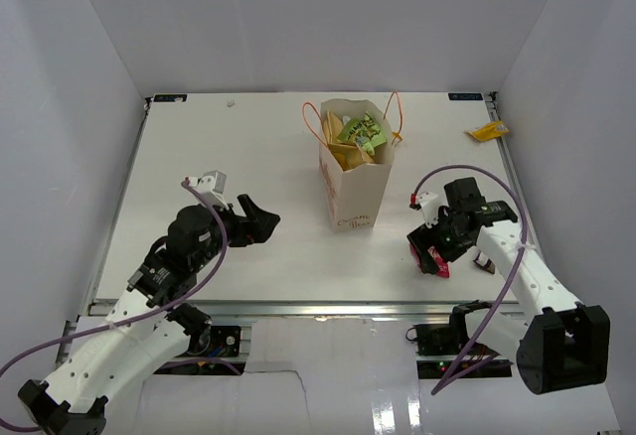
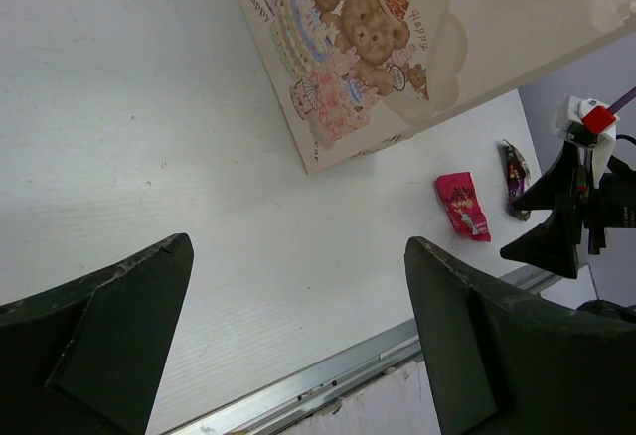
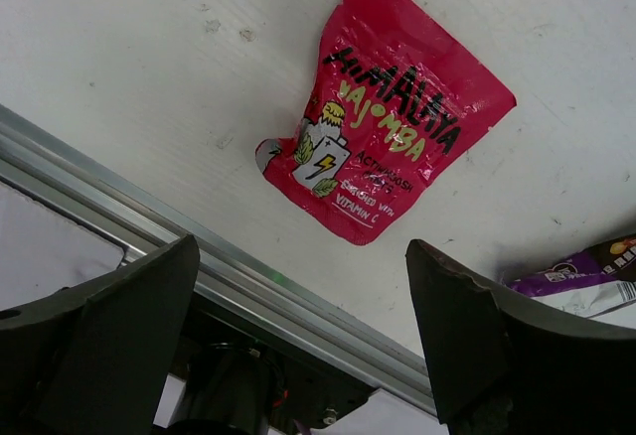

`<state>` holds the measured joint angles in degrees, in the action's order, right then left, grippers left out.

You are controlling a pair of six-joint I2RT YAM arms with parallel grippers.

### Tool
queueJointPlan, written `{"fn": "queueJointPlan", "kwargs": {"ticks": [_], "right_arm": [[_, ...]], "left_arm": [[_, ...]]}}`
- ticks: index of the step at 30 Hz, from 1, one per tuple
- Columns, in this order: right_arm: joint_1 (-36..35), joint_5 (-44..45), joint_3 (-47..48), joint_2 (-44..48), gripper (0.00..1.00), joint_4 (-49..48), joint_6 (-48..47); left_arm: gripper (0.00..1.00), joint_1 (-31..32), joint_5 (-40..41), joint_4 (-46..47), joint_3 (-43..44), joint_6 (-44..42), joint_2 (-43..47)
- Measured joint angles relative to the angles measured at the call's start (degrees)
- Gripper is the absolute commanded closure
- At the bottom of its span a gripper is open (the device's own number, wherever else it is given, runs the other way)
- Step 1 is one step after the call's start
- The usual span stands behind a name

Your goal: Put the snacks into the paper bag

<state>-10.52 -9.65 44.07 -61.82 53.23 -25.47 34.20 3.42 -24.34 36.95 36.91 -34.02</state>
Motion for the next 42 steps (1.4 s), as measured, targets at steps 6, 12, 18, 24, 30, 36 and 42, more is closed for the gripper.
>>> {"fn": "queueJointPlan", "kwargs": {"ticks": [6, 12, 18, 24, 30, 36, 42], "right_arm": [[-4.59, 2.58, -0.79, -0.57, 0.1, -1.27, 1.51], [-8.11, 5.09, 0.66, -5.31, 0.08, -1.09, 0.79], [-13.22, 8.63, 2.19, -8.46, 0.05, -3.15, -0.85], [-19.41, 13.68, -2.32, -14.29, 0.15, -4.61, -0.61], [-20.35, 19.1, -3.48, -17.99, 0.28, -7.3, -0.52], [-20.33, 21.35, -3.48, -18.36, 0.68, -8.44, -1.84], [-20.35, 17.66, -3.48, -15.26, 0.74, -7.72, -4.52]], "left_arm": [[0.02, 0.0, -1.55, 0.63, -0.96, 0.96, -0.98], [0.02, 0.0, -2.56, 1.64, -1.05, 1.86, -0.98], [0.02, 0.0, -2.62, 1.68, -1.49, 2.84, 0.61], [0.02, 0.0, -2.64, 1.16, -2.23, 4.52, 2.47], [0.02, 0.0, -2.62, -0.11, -2.75, 5.75, 3.89], [0.02, 0.0, -2.6, -1.4, -2.75, 6.62, 5.18], [0.02, 0.0, -2.6, -2.21, -2.73, 6.71, 5.75]]}}
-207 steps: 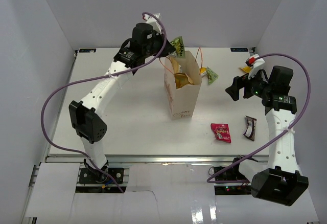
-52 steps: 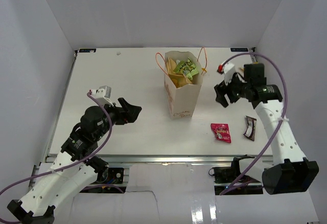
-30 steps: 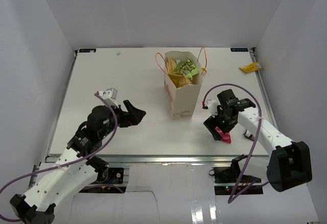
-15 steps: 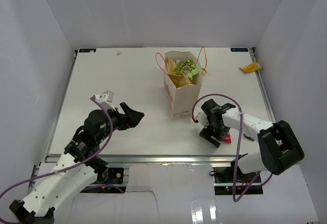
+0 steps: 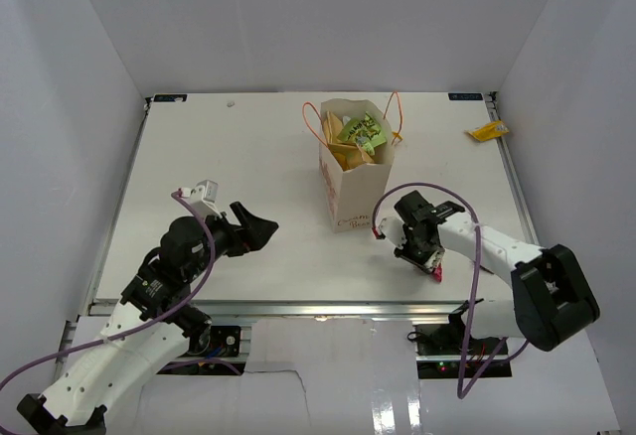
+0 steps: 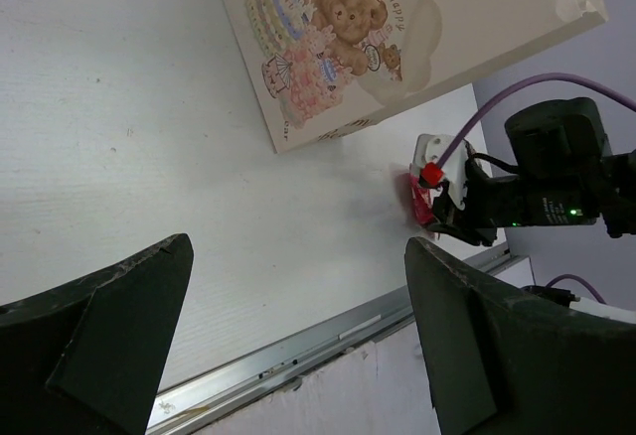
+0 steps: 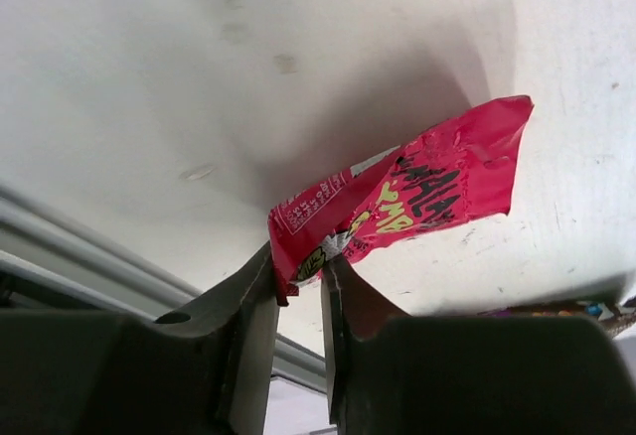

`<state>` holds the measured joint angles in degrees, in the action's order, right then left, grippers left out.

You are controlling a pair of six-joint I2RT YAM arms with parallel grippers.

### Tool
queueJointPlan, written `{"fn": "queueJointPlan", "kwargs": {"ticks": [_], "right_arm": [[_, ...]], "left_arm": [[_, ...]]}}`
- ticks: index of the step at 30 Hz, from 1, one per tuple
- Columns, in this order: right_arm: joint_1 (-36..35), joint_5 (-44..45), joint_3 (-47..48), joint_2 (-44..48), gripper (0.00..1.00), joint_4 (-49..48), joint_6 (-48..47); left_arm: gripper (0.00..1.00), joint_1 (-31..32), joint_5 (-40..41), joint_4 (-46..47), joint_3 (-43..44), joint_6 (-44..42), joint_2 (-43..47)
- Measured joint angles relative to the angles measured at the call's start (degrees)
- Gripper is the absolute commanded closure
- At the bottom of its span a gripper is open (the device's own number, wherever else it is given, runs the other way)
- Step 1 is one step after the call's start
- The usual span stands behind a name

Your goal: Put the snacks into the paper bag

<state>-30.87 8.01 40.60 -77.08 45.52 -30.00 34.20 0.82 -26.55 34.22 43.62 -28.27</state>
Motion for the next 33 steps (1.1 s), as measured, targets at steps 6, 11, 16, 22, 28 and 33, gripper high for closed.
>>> {"fn": "queueJointPlan", "kwargs": {"ticks": [6, 11, 16, 22, 28, 33], "right_arm": [[0.02, -11.74, 2.01, 14.51, 0.75, 7.96, -12.57], [0.04, -23.96, 13.94, 24.39, 0.81, 16.13, -23.34], [0.0, -35.87, 35.01, 19.39, 0.84, 22.38, -24.5], [0.0, -46.71, 59.39, 8.07, 0.87, 22.95, -16.35], [1.99, -51.87, 71.12, -0.7, 0.91, 14.91, -2.01], [5.51, -55.52, 71.23, -8.72, 0.91, 9.73, 8.41]], "left_arm": [[0.02, 0.0, 0.0, -0.26, 0.02, -0.07, -0.46], [0.02, 0.0, -0.02, -0.24, 0.07, -0.17, -2.36], [0.02, 0.0, -0.04, -0.2, 0.61, -0.61, -3.67], [0.02, 0.0, -0.07, -0.17, 1.86, -1.14, -4.35], [0.02, 0.0, -0.07, -0.2, 3.04, -1.22, -4.81], [0.02, 0.0, -0.04, -0.24, 3.34, -1.2, -4.48]]}}
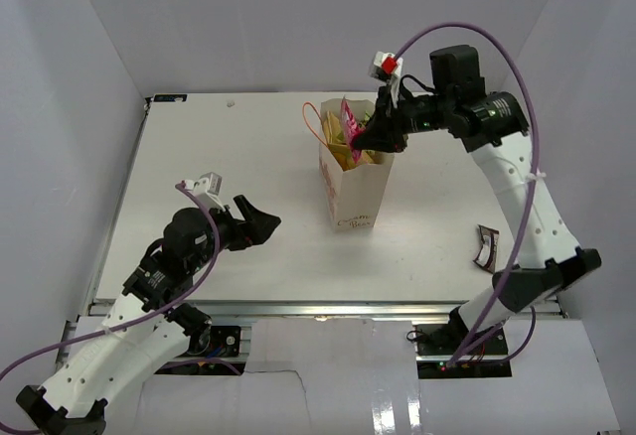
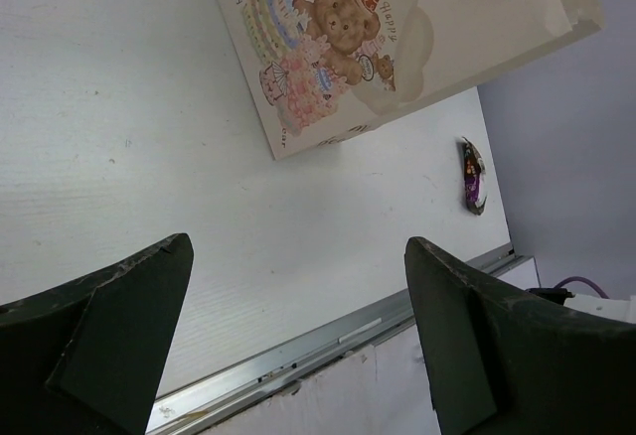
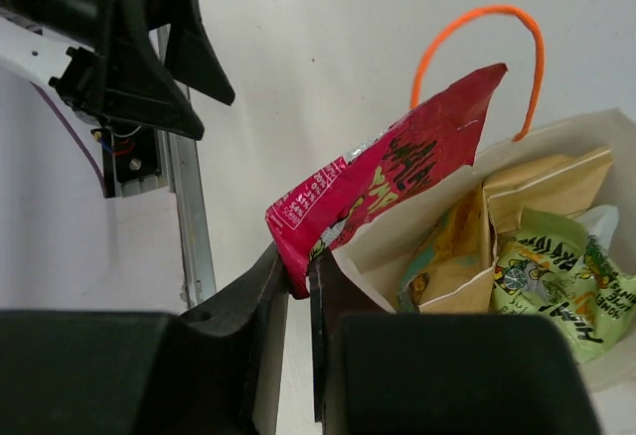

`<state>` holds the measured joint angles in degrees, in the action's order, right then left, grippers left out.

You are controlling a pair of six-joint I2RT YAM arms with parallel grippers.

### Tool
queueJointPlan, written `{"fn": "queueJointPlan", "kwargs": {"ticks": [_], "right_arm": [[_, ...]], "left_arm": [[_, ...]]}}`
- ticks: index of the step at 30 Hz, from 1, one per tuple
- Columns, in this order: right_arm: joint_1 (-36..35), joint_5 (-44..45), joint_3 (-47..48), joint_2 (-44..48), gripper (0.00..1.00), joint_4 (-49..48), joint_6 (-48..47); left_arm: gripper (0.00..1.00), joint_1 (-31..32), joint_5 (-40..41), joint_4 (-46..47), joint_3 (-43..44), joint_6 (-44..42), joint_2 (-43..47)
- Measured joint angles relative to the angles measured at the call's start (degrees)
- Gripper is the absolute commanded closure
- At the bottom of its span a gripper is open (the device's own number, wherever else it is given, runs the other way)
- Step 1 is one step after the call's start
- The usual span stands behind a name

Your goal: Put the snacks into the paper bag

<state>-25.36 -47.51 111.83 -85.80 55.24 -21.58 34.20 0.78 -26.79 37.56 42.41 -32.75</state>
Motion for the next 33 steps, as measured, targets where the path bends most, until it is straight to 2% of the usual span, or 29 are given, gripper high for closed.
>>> {"fn": "queueJointPlan", "kwargs": {"ticks": [4, 9, 29, 31, 33], "right_arm": [[3.52, -2.43, -0.28, -6.67, 0.9, -2.34, 4.7], [5.95, -5.05, -1.81, -11.17, 0.9, -3.87, 6.19], [1.77, -4.85, -9.2, -11.41, 0.87, -4.39, 0.98], [1.46, -3.76, -9.18, -11.43, 0.85, -4.39, 0.35], [1.03, -2.29, -9.18, -11.61, 0.74, -4.37, -0.2]], "left_arm": [[0.02, 0.0, 0.04, -0.2, 0.0, 0.31, 1.53], [0.02, 0.0, 0.04, -0.22, -0.02, 1.16, 3.26], [0.02, 0.0, 0.0, -1.07, -0.13, 1.57, 1.07], [0.02, 0.0, 0.0, -1.07, -0.13, 1.55, 1.09], [0.02, 0.0, 0.0, -1.05, -0.13, 1.55, 1.09]]}}
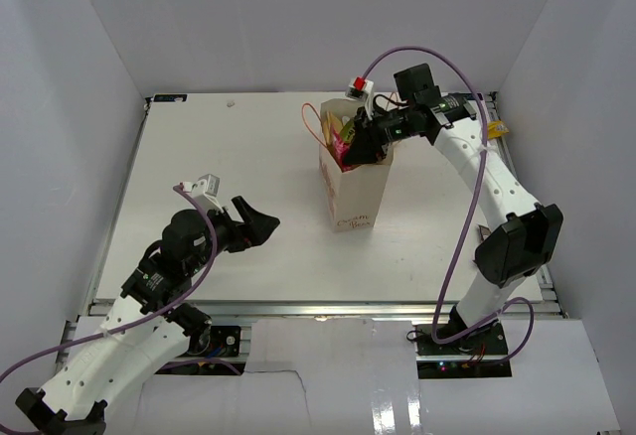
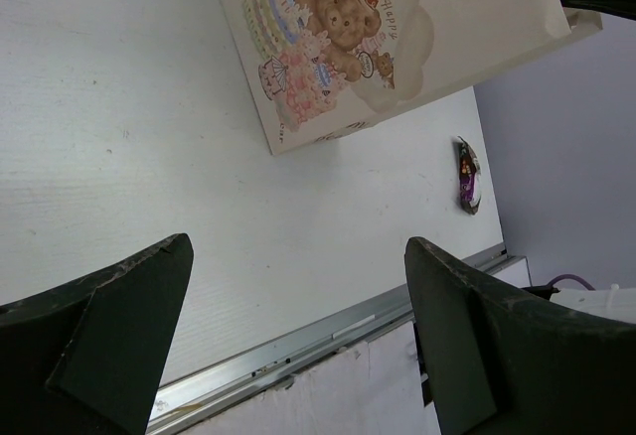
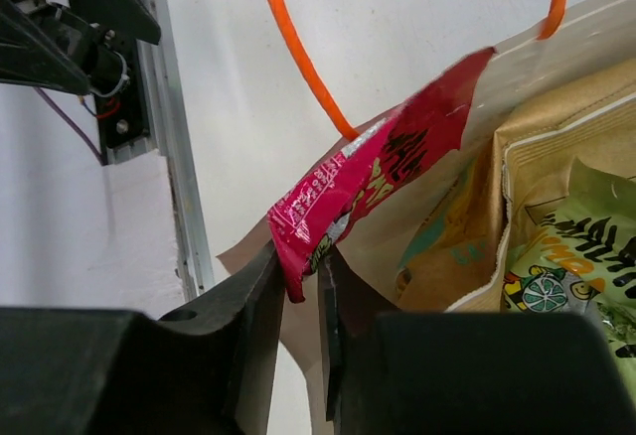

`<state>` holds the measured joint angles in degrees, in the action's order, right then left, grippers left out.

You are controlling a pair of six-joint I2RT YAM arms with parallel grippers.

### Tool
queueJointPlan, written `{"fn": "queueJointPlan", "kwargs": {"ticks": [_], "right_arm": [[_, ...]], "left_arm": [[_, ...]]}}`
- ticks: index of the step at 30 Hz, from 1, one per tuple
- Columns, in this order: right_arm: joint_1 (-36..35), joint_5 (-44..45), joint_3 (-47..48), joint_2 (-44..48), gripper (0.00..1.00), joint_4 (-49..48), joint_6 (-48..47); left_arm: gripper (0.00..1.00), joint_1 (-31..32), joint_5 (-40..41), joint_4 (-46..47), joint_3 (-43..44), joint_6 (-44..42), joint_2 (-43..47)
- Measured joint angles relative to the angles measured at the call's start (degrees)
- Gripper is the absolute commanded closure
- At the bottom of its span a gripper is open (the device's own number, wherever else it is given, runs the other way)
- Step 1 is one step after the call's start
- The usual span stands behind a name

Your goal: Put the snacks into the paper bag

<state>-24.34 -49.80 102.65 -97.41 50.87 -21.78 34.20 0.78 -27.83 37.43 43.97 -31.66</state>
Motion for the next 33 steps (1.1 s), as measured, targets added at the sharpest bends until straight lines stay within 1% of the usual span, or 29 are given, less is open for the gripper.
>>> {"fn": "queueJointPlan", "kwargs": {"ticks": [2, 3, 5, 6, 14, 16, 17, 18, 20, 22, 24, 26, 28, 29, 30, 31, 32, 33], "right_arm": [[-0.57, 1.7, 0.0, -0.28, 0.66, 0.07, -0.61], [-0.9, 2.56, 0.02, -0.48, 0.59, 0.13, -1.05], [-1.22, 4.22, 0.28, -0.61, 0.53, 0.48, -1.75], [-1.36, 4.92, 0.7, -0.63, 0.48, 0.68, -2.21], [-1.6, 9.77, 12.07, 0.39, 0.46, 2.93, -6.1], [-1.27, 11.85, 12.37, 2.86, 0.41, 2.99, -7.19], [-0.98, 12.92, 12.22, 4.33, 0.36, 3.02, -7.28], [-0.48, 14.19, 11.82, 6.23, 0.35, 2.89, -7.26], [2.32, 16.48, 8.35, 11.37, 0.34, 0.79, -6.29], [7.93, 17.97, 4.11, 16.2, 0.24, -1.25, -3.43], [15.96, 19.98, -0.48, 19.45, 0.09, -3.82, 0.61], [21.68, 22.36, -3.98, 19.8, 0.1, -6.36, 4.37], [23.67, 23.61, -8.22, 18.23, 0.1, -9.18, 7.58], [23.82, 23.15, -10.47, 16.74, 0.03, -10.64, 9.07], [23.78, 22.45, -11.96, 15.02, 0.02, -11.58, 10.86], [23.67, 21.9, -13.75, 11.91, 0.08, -12.48, 12.74], [23.58, 21.33, -14.67, 9.27, 0.11, -13.4, 14.58], [23.43, 20.98, -15.3, 6.38, 0.11, -14.58, 16.55]], "left_arm": [[0.02, 0.0, 0.0, -0.02, 0.0, 0.0, 0.0], [0.02, 0.0, 0.0, -0.02, 0.0, 0.0, 0.04], [0.02, 0.0, 0.0, 0.0, -0.02, 0.0, 0.11], [0.02, 0.0, 0.0, 0.0, -0.04, 0.0, 0.15], [0.02, 0.0, -0.02, 0.04, -0.11, -0.85, -0.59], [0.02, 0.0, -0.02, 0.04, -0.11, -1.33, -1.31], [0.02, 0.0, -0.02, 0.04, -0.11, -1.53, -1.57], [0.02, 0.0, -0.04, 0.07, -0.11, -1.68, -1.77], [0.02, 0.0, -0.07, 0.28, -0.11, -1.99, -1.92], [0.02, 0.0, -0.39, 0.92, -0.22, -2.19, -1.88], [0.02, 0.0, -0.98, 1.42, -0.46, -2.43, -1.79], [0.02, 0.0, -1.46, 1.97, -0.72, -2.71, -1.81], [0.02, 0.0, -1.88, 2.64, -0.94, -3.1, -2.14], [0.02, 0.0, -2.14, 2.89, -0.96, -3.37, -2.49], [0.02, 0.0, -2.38, 3.1, -0.96, -3.63, -3.04], [0.02, 0.0, -2.67, 3.28, -0.96, -3.85, -3.61], [0.02, 0.0, -2.93, 3.5, -0.96, -4.11, -4.33], [0.02, 0.0, -3.17, 3.63, -0.96, -4.33, -5.03]]}}
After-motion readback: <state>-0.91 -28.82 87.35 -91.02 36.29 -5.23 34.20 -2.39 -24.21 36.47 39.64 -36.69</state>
